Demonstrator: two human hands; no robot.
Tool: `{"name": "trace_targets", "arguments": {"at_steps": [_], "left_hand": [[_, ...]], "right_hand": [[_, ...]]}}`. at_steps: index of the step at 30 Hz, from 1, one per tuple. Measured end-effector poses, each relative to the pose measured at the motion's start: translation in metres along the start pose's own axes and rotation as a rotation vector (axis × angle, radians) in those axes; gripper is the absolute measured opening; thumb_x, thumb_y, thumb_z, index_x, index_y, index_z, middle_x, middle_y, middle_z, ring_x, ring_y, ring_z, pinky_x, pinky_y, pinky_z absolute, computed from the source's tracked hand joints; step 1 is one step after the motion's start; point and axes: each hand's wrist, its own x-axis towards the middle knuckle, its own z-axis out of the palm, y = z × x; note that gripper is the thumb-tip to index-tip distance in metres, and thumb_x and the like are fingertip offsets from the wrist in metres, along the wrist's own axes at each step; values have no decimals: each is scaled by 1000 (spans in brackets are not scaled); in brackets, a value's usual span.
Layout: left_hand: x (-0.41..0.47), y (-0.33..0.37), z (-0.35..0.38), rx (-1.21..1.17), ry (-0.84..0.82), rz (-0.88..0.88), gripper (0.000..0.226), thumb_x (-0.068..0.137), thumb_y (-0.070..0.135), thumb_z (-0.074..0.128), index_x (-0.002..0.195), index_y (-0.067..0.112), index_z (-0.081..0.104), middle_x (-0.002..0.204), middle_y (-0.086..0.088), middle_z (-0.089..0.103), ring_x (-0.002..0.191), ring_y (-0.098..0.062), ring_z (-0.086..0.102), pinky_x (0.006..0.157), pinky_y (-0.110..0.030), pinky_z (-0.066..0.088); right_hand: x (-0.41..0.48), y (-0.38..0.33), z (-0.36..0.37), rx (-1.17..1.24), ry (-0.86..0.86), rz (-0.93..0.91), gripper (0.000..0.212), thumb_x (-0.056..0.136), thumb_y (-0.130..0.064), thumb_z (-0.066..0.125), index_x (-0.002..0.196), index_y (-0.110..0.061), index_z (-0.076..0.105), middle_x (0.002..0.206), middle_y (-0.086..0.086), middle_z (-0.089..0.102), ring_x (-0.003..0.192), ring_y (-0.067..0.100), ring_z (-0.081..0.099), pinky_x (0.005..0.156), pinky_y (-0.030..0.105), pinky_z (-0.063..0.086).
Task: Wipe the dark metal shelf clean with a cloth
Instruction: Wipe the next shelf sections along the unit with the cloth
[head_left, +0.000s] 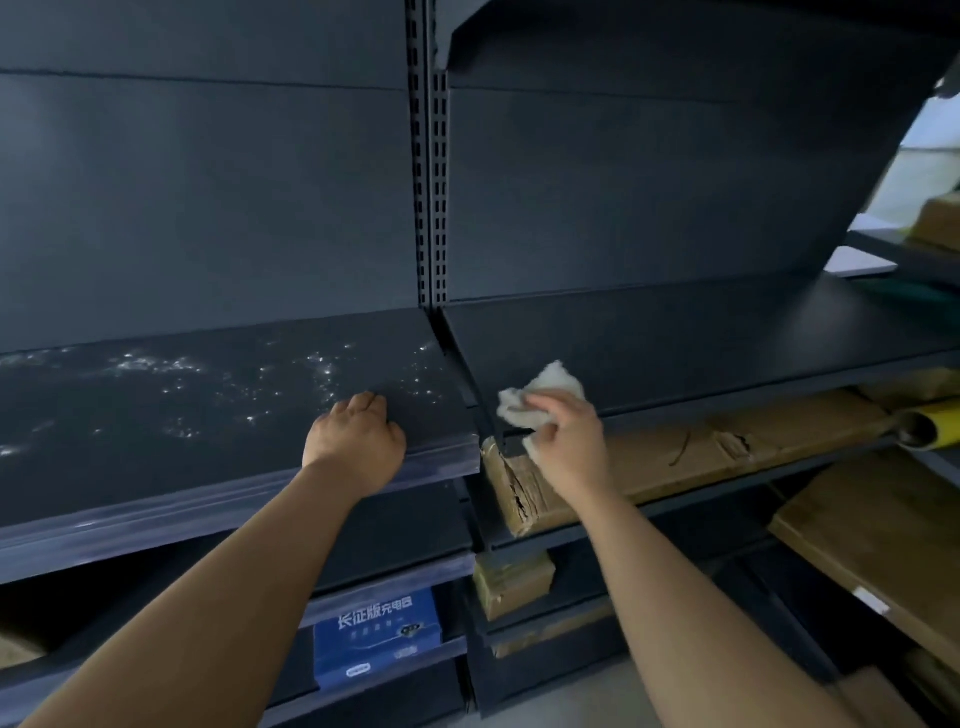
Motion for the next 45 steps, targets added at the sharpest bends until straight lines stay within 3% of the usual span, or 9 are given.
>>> {"name": "trace_targets", "arguments": {"at_steps": [3,7,9,12,18,29,38,42,45], "left_hand": [[-3,-4,-3,-11,-13,31,48,96,26,29,139,10,38,150,-4,35,135,-25,34,109,-36,29],[-4,-8,-4,12,-32,66,51,96,30,29,144,11,33,154,-3,30,138,-24,31,111,-35,27],[-2,-10,-7,41,-36,74,49,95,32,32,139,11,39,149,-4,37,133,-25,37,108,-35,31],[7,-9,-17,110,-72,72,48,92,37,38,131,12,49,137,-4,48,123,-25,45,102,-35,36],[22,5,-17,129,-37,75,47,91,38,39,129,14,52,131,-3,50,120,-24,45,102,-36,35],[39,45,-3,53,40,142,43,95,34,35,129,14,52,134,-1,51,123,-22,45,104,-36,35],[75,153,14,37,54,175,45,94,36,36,131,14,50,136,-2,49,125,-24,43,105,-37,34],[97,216,30,23,6,121,46,95,38,35,131,14,50,136,-3,49,126,-24,43,104,-37,35],[111,249,40,9,11,63,47,94,40,35,130,14,50,135,-3,49,124,-25,44,103,-38,35]], "right_hand": [[-12,-37,14,136,-104,-18,43,87,3,42,113,-22,67,118,-9,63,109,5,54,100,15,41],[7,-35,-6,504,-181,195,28,93,-12,50,110,-26,68,101,5,67,60,5,60,50,15,48],[31,-14,-13,436,-40,151,26,91,-19,51,105,-33,67,113,13,62,69,11,59,55,21,50],[73,22,-25,172,67,167,40,89,-13,44,123,-28,59,134,8,44,112,25,55,96,42,49],[105,38,10,-556,-315,146,51,92,-43,28,141,-27,31,151,5,28,138,30,25,110,45,28],[91,8,-6,359,-132,53,43,89,6,37,115,-12,67,122,5,54,98,13,55,70,1,46],[113,117,-74,-242,-198,-167,30,91,-14,52,114,-19,70,143,6,44,124,28,45,108,35,36],[127,152,-99,-190,-171,-136,41,88,-45,46,101,-20,76,135,4,54,115,24,53,100,37,43],[150,208,-139,-216,-130,-43,32,89,-36,55,102,-15,75,124,2,59,106,24,58,90,35,48]]}}
